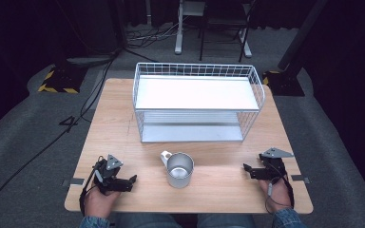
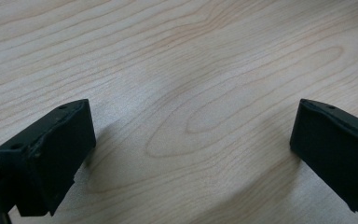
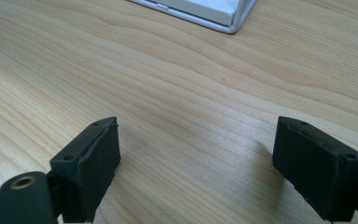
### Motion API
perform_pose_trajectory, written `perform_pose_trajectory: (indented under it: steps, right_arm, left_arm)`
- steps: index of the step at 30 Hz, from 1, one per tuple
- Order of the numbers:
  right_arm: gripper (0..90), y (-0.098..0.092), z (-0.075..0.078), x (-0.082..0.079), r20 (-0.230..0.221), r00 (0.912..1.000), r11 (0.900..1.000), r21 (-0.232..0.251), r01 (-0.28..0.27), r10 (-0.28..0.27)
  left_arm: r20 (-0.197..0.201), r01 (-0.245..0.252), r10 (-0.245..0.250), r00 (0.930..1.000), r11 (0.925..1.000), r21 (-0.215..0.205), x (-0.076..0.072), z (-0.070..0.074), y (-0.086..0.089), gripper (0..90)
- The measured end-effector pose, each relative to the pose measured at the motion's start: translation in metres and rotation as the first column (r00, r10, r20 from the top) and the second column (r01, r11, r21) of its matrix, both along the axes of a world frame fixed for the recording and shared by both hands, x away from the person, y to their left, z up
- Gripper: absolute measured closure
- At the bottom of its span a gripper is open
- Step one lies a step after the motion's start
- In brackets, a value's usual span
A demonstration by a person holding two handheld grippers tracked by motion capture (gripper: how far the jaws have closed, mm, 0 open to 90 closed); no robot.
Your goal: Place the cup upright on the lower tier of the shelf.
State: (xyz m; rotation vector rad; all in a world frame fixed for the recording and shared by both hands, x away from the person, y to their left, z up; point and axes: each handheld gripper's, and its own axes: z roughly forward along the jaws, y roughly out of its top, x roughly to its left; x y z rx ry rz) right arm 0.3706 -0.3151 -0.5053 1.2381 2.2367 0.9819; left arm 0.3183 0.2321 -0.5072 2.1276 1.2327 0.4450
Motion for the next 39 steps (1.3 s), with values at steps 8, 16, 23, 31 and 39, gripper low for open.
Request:
perform_pose_trajectory:
  steps: [8,16,23,31,39]
  right_arm:
    - [15.2,0.0,0.0,0.0,0.0,1.0,1.0,0.001,-0.004,0.004]
    - [15.2,0.0,0.0,0.0,-0.001,1.0,1.0,0.001,-0.004,0.004]
    - [15.4,0.0,0.0,0.0,0.0,1.0,1.0,0.001,-0.005,0.005]
    - [15.5,0.001,0.0,0.0,0.003,1.0,1.0,-0.001,-0.004,0.004]
    - [15.5,0.001,0.0,0.0,0.005,1.0,1.0,-0.003,-0.005,0.005]
  left_arm:
    - [0.022,-0.024,0.026,0.9994,0.9947,-0.101,-0.008,0.006,0.004,0.0]
    - [0.101,-0.013,0.029,0.9945,0.9878,-0.155,-0.031,0.021,-0.002,0.0]
    - [0.121,0.029,-0.008,0.9926,0.9852,-0.169,-0.048,0.031,-0.014,0.0]
    - [0.163,0.091,-0.059,0.9849,0.9754,-0.2,-0.072,0.039,-0.033,0.0]
    - [0.212,0.157,-0.103,0.9718,0.9548,-0.253,-0.082,0.043,-0.053,0.0]
